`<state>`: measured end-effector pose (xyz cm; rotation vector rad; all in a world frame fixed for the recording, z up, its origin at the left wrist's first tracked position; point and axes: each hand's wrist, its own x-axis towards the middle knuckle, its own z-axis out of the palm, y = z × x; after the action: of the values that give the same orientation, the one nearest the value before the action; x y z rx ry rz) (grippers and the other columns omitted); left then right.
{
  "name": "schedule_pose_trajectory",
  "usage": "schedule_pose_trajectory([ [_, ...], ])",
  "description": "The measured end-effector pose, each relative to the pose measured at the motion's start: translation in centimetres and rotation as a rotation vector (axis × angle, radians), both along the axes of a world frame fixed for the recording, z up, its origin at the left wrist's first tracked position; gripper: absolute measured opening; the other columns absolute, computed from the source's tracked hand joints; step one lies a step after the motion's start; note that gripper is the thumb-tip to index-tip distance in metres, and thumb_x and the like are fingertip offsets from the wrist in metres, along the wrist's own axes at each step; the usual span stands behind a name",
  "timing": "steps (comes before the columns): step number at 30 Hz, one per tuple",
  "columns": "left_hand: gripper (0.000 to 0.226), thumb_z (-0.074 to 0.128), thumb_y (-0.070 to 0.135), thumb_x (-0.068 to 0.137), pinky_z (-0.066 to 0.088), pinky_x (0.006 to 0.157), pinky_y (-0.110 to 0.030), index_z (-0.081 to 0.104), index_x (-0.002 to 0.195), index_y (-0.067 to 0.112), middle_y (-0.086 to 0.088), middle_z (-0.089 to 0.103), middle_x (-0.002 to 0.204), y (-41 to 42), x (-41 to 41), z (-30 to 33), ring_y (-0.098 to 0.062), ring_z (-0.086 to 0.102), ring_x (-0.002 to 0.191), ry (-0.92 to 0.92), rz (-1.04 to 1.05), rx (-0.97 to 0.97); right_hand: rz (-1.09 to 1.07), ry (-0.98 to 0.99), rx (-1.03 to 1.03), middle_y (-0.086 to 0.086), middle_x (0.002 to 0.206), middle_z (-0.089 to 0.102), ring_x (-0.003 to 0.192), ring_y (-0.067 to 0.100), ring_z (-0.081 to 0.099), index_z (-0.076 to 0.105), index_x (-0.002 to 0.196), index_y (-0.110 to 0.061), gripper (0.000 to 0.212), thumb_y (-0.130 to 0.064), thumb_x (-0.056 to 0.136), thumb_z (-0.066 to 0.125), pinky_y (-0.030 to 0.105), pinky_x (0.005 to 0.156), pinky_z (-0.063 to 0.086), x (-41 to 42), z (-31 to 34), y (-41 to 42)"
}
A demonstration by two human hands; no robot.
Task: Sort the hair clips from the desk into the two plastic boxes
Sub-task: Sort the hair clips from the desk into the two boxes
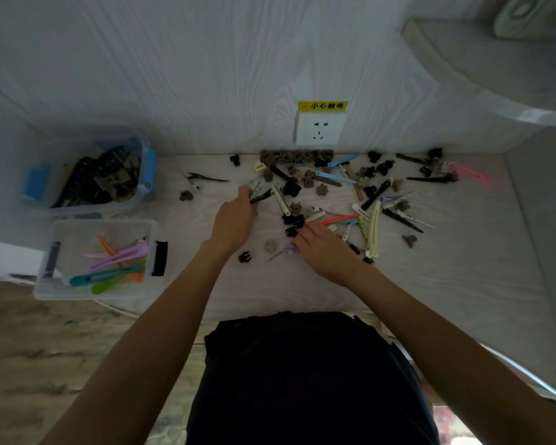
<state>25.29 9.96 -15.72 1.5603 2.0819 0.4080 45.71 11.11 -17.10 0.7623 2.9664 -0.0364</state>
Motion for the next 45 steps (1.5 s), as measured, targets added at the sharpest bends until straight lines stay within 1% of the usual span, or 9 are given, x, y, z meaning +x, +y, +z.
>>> schedule_pose_trajectory([
  [3,0.028,0.030,0.025,0.101,0.031,0.055,-0.032,0.041,0.118,0.006,-0.009,0.056,0.077,-0.5,0.1,0.6,-0.022,0.046,0.059,0.029,-0.017,0.043,-0.215,0.175,-0.154,0.018,0.103,0.056,0.087,0.030,0.055,0.055,0.106,0.000,0.024,-0.009,0.093,0.037,0.035,0.074,0.044,0.6,1.5,0.6],
  [5,0.029,0.029,0.028,0.101,0.035,0.057,-0.033,0.043,0.118,0.010,-0.004,0.055,0.077,-1.1,1.0,1.3,-0.024,0.052,0.062,0.037,-0.085,0.046,-0.350,0.267,-0.240,0.016,0.106,0.046,0.079,0.028,0.050,0.048,0.106,-0.002,0.020,-0.017,0.098,0.038,0.035,0.065,0.035,1.8,2.3,1.8],
  [11,0.055,0.056,0.050,0.083,0.039,0.071,-0.033,0.044,0.121,0.012,-0.008,0.060,0.113,-2.2,4.0,0.8,-0.029,0.059,0.098,0.205,-0.283,-0.163,-0.632,0.146,-0.356,0.010,0.092,0.048,0.083,0.032,0.054,0.043,0.103,-0.006,0.018,-0.022,0.096,0.039,0.034,0.060,0.033,3.6,2.2,4.7],
  [19,0.043,0.057,0.045,0.085,0.042,0.076,-0.032,0.054,0.120,0.020,-0.008,0.065,0.110,-1.4,3.4,0.1,-0.027,0.060,0.101,0.248,-0.297,-0.198,-0.562,-0.052,-0.319,0.014,0.114,0.060,0.099,0.033,0.059,0.049,0.117,-0.011,0.041,-0.039,0.089,0.055,0.038,0.073,0.047,3.7,1.4,5.4],
  [24,0.028,0.052,0.039,0.088,0.038,0.069,-0.029,0.061,0.097,0.014,-0.009,0.066,0.098,-0.9,2.3,0.5,-0.027,0.061,0.092,0.277,-0.333,-0.184,-0.542,-0.083,-0.237,0.013,0.112,0.056,0.096,0.032,0.058,0.051,0.117,-0.008,0.034,-0.028,0.089,0.054,0.032,0.064,0.035,2.6,1.7,5.6],
  [28,0.028,0.053,0.040,0.088,0.040,0.069,-0.029,0.063,0.097,0.015,-0.005,0.066,0.097,-0.9,0.9,0.7,-0.024,0.060,0.092,0.302,-0.350,-0.159,-0.557,-0.035,-0.212,0.014,0.114,0.053,0.095,0.032,0.056,0.049,0.117,-0.008,0.029,-0.025,0.095,0.045,0.034,0.065,0.038,3.5,2.0,5.7],
  [34,0.020,0.059,0.036,0.086,0.031,0.058,-0.026,0.061,0.093,0.018,0.000,0.061,0.084,-1.1,-0.7,1.3,-0.017,0.055,0.075,0.112,-0.297,0.001,-0.642,0.045,-0.190,0.014,0.117,0.050,0.088,0.032,0.058,0.051,0.111,-0.007,0.027,-0.028,0.097,0.042,0.035,0.062,0.040,4.6,2.4,6.2],
  [41,0.025,0.045,0.032,0.095,0.038,0.061,-0.032,0.050,0.103,0.010,-0.003,0.055,0.081,0.1,-0.6,1.5,-0.023,0.053,0.068,0.044,-0.164,-0.036,-0.730,0.120,-0.278,0.016,0.091,0.063,0.077,0.033,0.059,0.047,0.105,-0.006,0.027,-0.031,0.097,0.041,0.033,0.059,0.035,4.5,2.4,5.5],
  [45,0.030,0.040,0.029,0.096,0.039,0.062,-0.033,0.045,0.115,0.006,-0.015,0.063,0.087,2.0,0.0,1.1,-0.029,0.056,0.072,0.098,-0.105,-0.057,-0.719,0.166,-0.351,0.016,0.099,0.060,0.085,0.031,0.058,0.048,0.110,-0.007,0.026,-0.028,0.097,0.041,0.032,0.063,0.037,3.7,2.3,5.0],
])
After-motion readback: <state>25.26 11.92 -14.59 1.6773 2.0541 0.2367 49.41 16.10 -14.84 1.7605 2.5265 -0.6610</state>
